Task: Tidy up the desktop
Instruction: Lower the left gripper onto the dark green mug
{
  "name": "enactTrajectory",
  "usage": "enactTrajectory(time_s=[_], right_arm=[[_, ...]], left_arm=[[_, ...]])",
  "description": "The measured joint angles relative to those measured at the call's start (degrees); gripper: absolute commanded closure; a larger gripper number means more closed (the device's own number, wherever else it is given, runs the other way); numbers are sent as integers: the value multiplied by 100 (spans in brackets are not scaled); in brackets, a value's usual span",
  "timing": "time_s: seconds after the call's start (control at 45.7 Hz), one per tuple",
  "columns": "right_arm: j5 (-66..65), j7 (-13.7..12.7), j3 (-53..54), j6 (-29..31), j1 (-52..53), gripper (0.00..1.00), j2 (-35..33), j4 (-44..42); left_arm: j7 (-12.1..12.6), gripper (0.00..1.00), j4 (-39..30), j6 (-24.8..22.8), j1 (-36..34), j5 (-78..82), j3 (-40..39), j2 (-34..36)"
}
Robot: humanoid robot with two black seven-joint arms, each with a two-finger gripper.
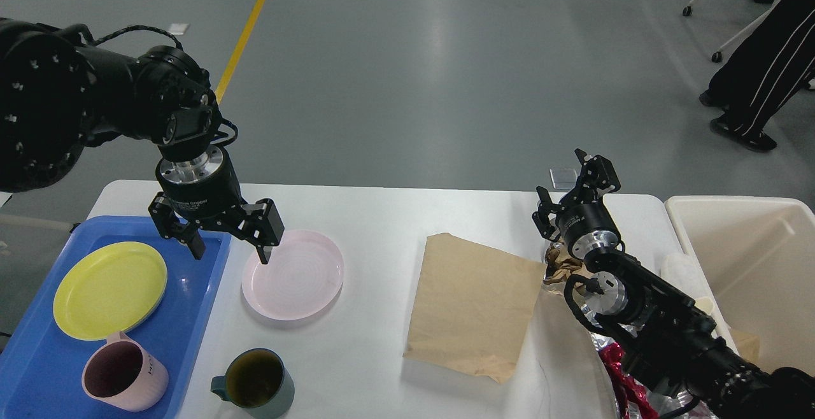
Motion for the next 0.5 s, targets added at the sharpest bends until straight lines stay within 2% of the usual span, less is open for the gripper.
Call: enactTrajectory(time_s=[0.175,0.503], right_arm=[[0,0,-1,0,3,0,0,0],[0,0,-2,0,3,0,0,0]], left_arm=[[39,4,-285,0,274,-1,-6,-205],[87,4,-328,0,883,7,41,-482]])
